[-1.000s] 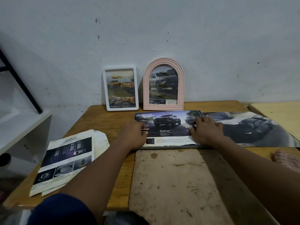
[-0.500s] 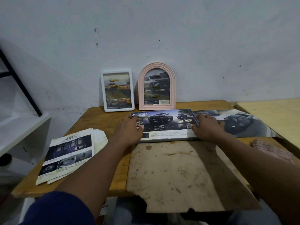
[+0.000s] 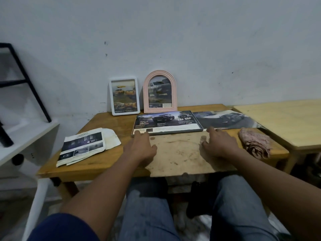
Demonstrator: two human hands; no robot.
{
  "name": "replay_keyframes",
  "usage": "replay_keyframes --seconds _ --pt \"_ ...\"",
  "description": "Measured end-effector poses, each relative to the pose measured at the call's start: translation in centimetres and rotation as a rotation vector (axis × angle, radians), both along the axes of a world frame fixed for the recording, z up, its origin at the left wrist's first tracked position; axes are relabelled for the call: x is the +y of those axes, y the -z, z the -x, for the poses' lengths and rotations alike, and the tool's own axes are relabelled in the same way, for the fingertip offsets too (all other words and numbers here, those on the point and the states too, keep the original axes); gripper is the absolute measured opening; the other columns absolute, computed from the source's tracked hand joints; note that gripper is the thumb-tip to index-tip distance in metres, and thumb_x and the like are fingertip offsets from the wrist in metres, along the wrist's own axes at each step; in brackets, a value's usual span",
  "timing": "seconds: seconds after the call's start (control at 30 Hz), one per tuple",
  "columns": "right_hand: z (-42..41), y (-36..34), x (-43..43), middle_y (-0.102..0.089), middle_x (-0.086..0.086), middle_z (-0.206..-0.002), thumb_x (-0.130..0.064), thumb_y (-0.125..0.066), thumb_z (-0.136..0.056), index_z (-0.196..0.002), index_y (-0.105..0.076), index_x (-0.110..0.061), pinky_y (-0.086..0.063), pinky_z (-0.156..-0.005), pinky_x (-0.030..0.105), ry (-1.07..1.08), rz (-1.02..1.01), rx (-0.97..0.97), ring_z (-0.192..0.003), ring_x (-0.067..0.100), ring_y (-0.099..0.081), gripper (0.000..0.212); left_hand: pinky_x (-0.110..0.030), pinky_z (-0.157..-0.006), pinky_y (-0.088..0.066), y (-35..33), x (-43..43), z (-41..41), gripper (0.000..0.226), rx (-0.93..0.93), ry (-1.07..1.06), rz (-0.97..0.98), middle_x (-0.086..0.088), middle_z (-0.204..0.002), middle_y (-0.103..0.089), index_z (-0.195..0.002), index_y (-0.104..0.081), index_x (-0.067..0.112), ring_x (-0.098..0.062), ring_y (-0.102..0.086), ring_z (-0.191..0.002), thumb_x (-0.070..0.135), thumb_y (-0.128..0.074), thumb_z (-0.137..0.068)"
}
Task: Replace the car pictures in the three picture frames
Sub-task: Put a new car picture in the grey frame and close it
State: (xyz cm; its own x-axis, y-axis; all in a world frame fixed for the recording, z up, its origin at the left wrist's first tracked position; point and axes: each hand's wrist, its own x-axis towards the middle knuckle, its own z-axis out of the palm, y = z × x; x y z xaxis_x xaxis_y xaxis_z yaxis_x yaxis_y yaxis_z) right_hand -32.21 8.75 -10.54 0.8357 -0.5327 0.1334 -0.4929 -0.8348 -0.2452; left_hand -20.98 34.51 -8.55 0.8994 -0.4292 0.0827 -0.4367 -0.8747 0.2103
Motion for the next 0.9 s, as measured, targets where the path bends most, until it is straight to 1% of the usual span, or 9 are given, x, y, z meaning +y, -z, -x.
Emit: replay_keyframes --seconds 0.1,0.23,0.33,0.4,0.5,0.6,0.67,0.77,0.9 --pt "0.6 0.4 1.7 -0.047 0.008 -0.146 -0.050 -0.049 -0.092 -0.142 -0.036 -0.026 -0.035 -0.104 0.054 0.009 0.012 -0.014 -0.135 0.034 -0.039 0.057 -0.044 -0.105 -0.046 0.4 0.1 0.8 0.066 0.022 0.047 0.063 -0.005 -0.153 -0.034 -0.150 -0.040 0.027 -0.029 -0.046 -0.134 0.050 -0.062 -0.092" --pt "1.4 1.3 2.6 -0.054 0.002 -0.139 -0.050 -0.049 -0.092 -0.134 -0.046 -0.032 -0.036 -0.101 0.053 0.006 -0.011 -0.158 -0.130 0.036 -0.039 0.046 -0.045 -0.106 -0.045 1.4 0.7 0.7 0.060 0.007 0.088 0.234 0.001 -0.149 -0.040 -0.142 -0.050 0.031 -0.026 -0.044 -0.133 0.048 -0.068 -0.088" --pt "1.5 2.2 2.9 -0.058 -0.004 -0.132 -0.052 -0.048 -0.090 -0.120 -0.058 -0.034 -0.039 -0.090 0.045 -0.002 -0.015 -0.327 -0.123 0.033 -0.042 0.037 -0.045 -0.103 -0.045 2.2 1.1 0.8 0.053 -0.084 0.128 0.305 0.009 -0.146 -0.045 -0.135 -0.056 0.036 -0.024 -0.039 -0.133 0.053 -0.068 -0.086" --pt "1.1 2.5 3.1 -0.058 -0.007 -0.132 -0.053 -0.048 -0.087 -0.108 -0.062 -0.036 -0.033 -0.086 0.037 -0.041 -0.001 -0.422 -0.123 0.030 -0.043 0.031 -0.043 -0.103 -0.041 2.4 1.2 0.7 0.048 -0.150 0.137 0.317 0.010 -0.146 -0.047 -0.130 -0.062 0.036 -0.025 -0.034 -0.135 0.055 -0.067 -0.086" --pt "-0.3 1.6 3.2 -0.054 -0.006 -0.140 -0.048 -0.057 -0.087 -0.101 -0.066 -0.035 -0.032 -0.097 0.037 -0.080 0.033 -0.496 -0.128 0.028 -0.039 0.021 -0.044 -0.108 -0.037 2.1 1.4 -0.3 0.044 -0.193 0.130 0.342 0.009 -0.151 -0.047 -0.125 -0.066 0.034 -0.028 -0.029 -0.140 0.057 -0.066 -0.087" --pt "-2.3 -0.4 3.1 -0.052 -0.005 -0.143 -0.047 -0.057 -0.089 -0.104 -0.067 -0.033 -0.032 -0.105 0.043 -0.104 0.086 -0.511 -0.131 0.029 -0.035 0.023 -0.047 -0.112 -0.034 1.0 1.3 -2.2 0.045 -0.197 0.126 0.383 0.007 -0.153 -0.045 -0.128 -0.065 0.033 -0.029 -0.026 -0.144 0.057 -0.065 -0.090" --pt "-4.4 -1.8 2.5 -0.052 -0.005 -0.144 -0.048 -0.055 -0.089 -0.106 -0.067 -0.033 -0.031 -0.108 0.045 -0.114 0.108 -0.496 -0.134 0.029 -0.033 0.026 -0.049 -0.112 -0.034 0.0 0.7 -3.9 0.046 -0.213 0.124 0.398 0.005 -0.153 -0.046 -0.129 -0.065 0.032 -0.029 -0.028 -0.142 0.056 -0.065 -0.090" --pt "-8.1 -3.4 1.0 -0.052 -0.004 -0.144 -0.050 -0.052 -0.089 -0.103 -0.067 -0.034 -0.032 -0.107 0.046 -0.130 0.115 -0.467 -0.133 0.030 -0.037 0.026 -0.048 -0.108 -0.037 -1.1 -0.6 -7.0 0.047 -0.205 0.104 0.401 0.006 -0.152 -0.047 -0.129 -0.065 0.031 -0.030 -0.030 -0.141 0.056 -0.065 -0.090" --pt "-12.8 -4.2 -1.2 -0.054 -0.004 -0.143 -0.051 -0.054 -0.088 -0.102 -0.069 -0.033 -0.035 -0.104 0.046 -0.112 0.109 -0.397 -0.130 0.031 -0.039 0.027 -0.046 -0.110 -0.034 -1.1 -2.6 -11.7 0.049 -0.134 0.099 0.362 0.007 -0.151 -0.048 -0.131 -0.065 0.033 -0.026 -0.034 -0.141 0.060 -0.062 -0.090"
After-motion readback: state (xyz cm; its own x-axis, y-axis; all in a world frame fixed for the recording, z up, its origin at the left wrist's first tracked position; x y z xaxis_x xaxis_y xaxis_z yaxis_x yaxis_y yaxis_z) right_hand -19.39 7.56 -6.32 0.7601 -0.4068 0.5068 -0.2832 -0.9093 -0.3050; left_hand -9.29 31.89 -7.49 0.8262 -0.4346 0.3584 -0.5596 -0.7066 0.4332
